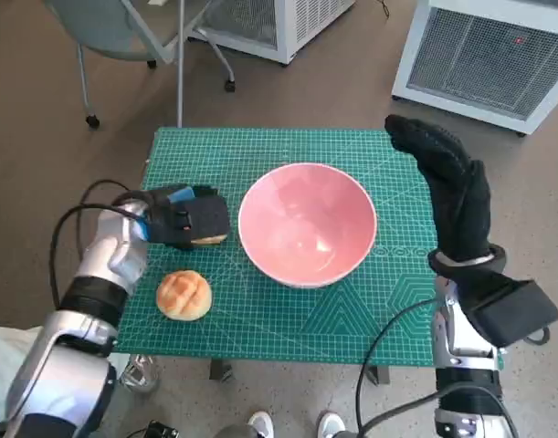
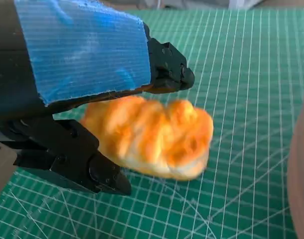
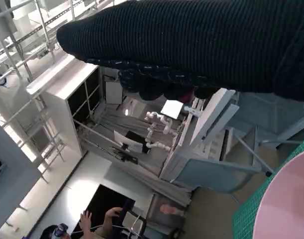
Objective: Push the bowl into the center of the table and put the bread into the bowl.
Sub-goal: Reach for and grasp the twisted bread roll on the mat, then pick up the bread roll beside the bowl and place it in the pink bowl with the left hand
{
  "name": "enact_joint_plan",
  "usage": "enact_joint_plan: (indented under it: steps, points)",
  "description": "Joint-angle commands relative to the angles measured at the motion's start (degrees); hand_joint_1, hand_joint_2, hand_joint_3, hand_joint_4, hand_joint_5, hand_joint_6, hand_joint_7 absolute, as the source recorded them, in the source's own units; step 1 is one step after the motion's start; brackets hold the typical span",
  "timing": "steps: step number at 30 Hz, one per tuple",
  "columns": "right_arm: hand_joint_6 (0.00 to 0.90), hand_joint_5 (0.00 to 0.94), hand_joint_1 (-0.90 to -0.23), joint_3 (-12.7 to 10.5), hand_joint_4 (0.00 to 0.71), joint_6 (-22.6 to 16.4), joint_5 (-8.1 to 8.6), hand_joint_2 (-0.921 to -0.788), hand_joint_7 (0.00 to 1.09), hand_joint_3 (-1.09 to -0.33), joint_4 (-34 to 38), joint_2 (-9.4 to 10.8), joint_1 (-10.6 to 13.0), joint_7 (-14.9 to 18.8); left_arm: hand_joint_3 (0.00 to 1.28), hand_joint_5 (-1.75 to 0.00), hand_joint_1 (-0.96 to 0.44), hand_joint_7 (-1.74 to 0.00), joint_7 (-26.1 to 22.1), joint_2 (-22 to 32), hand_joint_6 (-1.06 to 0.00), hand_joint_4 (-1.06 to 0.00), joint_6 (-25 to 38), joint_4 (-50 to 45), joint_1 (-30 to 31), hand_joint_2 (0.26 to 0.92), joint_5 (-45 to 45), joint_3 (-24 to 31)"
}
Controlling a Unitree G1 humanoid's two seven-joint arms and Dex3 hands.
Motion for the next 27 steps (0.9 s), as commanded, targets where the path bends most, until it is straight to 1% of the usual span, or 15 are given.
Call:
enact_joint_plan:
  steps: [1, 2, 3, 4, 5, 6, 7, 8, 9, 11, 14, 17, 21, 22, 27]
  points:
    - [-0.001, 0.000, -0.720, 0.10, 0.163, 0.71, -0.16, -0.921, 0.51, -0.778, -0.31, -0.30, 1.35, 0.16, 0.01, -0.24, 0.00, -0.05, 3.08, -1.17, -0.49, -0.38, -1.45, 4.48, -1.97, 0.755, 0.85, -1.02]
    - [-0.001, 0.000, -0.721, 0.10, 0.162, 0.69, -0.16, -0.921, 0.51, -0.778, -0.44, -0.30, 1.45, 0.16, 0.01, -0.59, 0.01, -0.04, 4.27, -1.26, -0.54, -0.40, -2.13, 5.13, -1.86, 0.764, 1.12, -1.25]
    - [-0.001, 0.000, -0.719, 0.10, 0.162, 0.68, -0.17, -0.921, 0.51, -0.778, -0.52, -0.31, 1.51, 0.16, 0.13, -0.84, 0.15, -0.06, 5.14, -1.32, -0.62, -0.50, -2.65, 5.68, -1.84, 0.768, 1.28, -1.44]
    - [-0.001, 0.000, -0.719, 0.11, 0.162, 0.67, -0.20, -0.921, 0.51, -0.778, -0.61, -0.30, 1.57, 0.15, 0.17, -0.92, 0.19, -0.06, 6.45, -1.29, -0.65, -0.54, -3.51, 6.17, -1.68, 0.769, 1.58, -1.72]
    - [-0.001, 0.000, -0.717, 0.12, 0.162, 0.67, -0.22, -0.921, 0.51, -0.779, -0.68, -0.29, 1.60, 0.13, 0.15, -1.02, 0.26, -0.09, 7.38, -1.28, -0.73, -0.61, -4.15, 6.59, -1.61, 0.809, 1.77, -1.93]
    - [-0.001, 0.000, -0.717, 0.12, 0.162, 0.66, -0.23, -0.921, 0.51, -0.779, -0.71, -0.27, 1.63, 0.12, 0.13, -1.05, 0.28, -0.10, 8.70, -1.14, -0.76, -0.63, -5.21, 6.93, -1.44, 0.827, 2.07, -2.24]
    - [-0.001, 0.000, -0.716, 0.12, 0.162, 0.65, -0.24, -0.921, 0.51, -0.779, -0.73, -0.26, 1.65, 0.11, 0.10, -1.11, 0.18, -0.45, 9.65, -1.04, -0.71, -0.67, -6.00, 7.25, -1.36, 0.861, 2.26, -2.48]
    - [-0.001, 0.000, -0.715, 0.11, 0.162, 0.62, -0.21, -0.921, 0.51, -0.779, -0.75, -0.25, 1.69, 0.13, 0.09, -1.15, 0.12, -0.67, 10.99, -0.70, -0.68, -0.69, -7.39, 7.36, -1.14, 0.882, 2.45, -2.68]
    - [-0.001, 0.000, -0.715, 0.11, 0.162, 0.60, -0.18, -0.921, 0.50, -0.779, -0.77, -0.24, 1.72, 0.15, 0.08, -1.16, 0.07, -0.83, 11.96, -0.48, -0.66, -0.69, -8.42, 7.52, -1.03, 0.896, 2.56, -2.83]
    - [-0.001, 0.000, -0.715, 0.13, 0.162, 0.57, -0.16, -0.921, 0.50, -0.779, -0.81, -0.20, 1.78, 0.17, 0.07, -1.16, 0.04, -0.98, 13.58, 0.11, -0.66, -0.69, -10.44, 7.63, -0.86, 0.908, 2.67, -2.88]
    - [-0.001, 0.000, -0.714, 0.15, 0.162, 0.49, -0.15, -0.921, 0.50, -0.779, -0.62, -0.15, 1.79, 0.18, 0.05, -1.13, 0.01, -1.10, 14.25, 1.12, -0.65, -0.70, -12.63, 7.01, -0.79, 0.916, 1.95, -2.04]
    - [-0.001, 0.000, -0.714, 0.17, 0.161, 0.44, -0.18, -0.921, 0.50, -0.779, -0.58, -0.12, 1.87, 0.16, 0.05, -1.12, 0.00, -1.15, 14.30, 1.95, -0.64, -0.72, -13.99, 5.93, -0.78, 0.919, 0.88, -0.86]
    - [-0.001, 0.000, -0.714, 0.16, 0.160, 0.54, 0.29, -0.921, 0.50, -0.780, -0.27, -0.04, 1.78, 0.49, 0.05, -1.12, 0.00, -1.16, 13.91, 3.58, -0.64, -0.73, -15.11, 2.06, -0.38, 0.920, -1.20, 1.58]
    - [-0.001, 0.000, -0.714, 0.17, 0.160, 0.56, 0.37, -0.921, 0.50, -0.780, -0.25, -0.02, 1.77, 0.53, 0.06, -1.13, 0.00, -1.17, 13.69, 4.06, -0.62, -0.72, -15.31, 0.71, -0.15, 0.920, -1.71, 2.17]
    - [-0.001, 0.000, -0.711, 0.30, 0.160, 0.64, 0.60, -0.921, 0.50, -0.779, -0.30, 0.12, 1.76, 0.70, 0.05, -1.14, 0.00, -1.14, 12.16, 7.06, -0.64, -0.72, -14.59, -9.76, 1.78, 0.920, -3.99, 5.79]
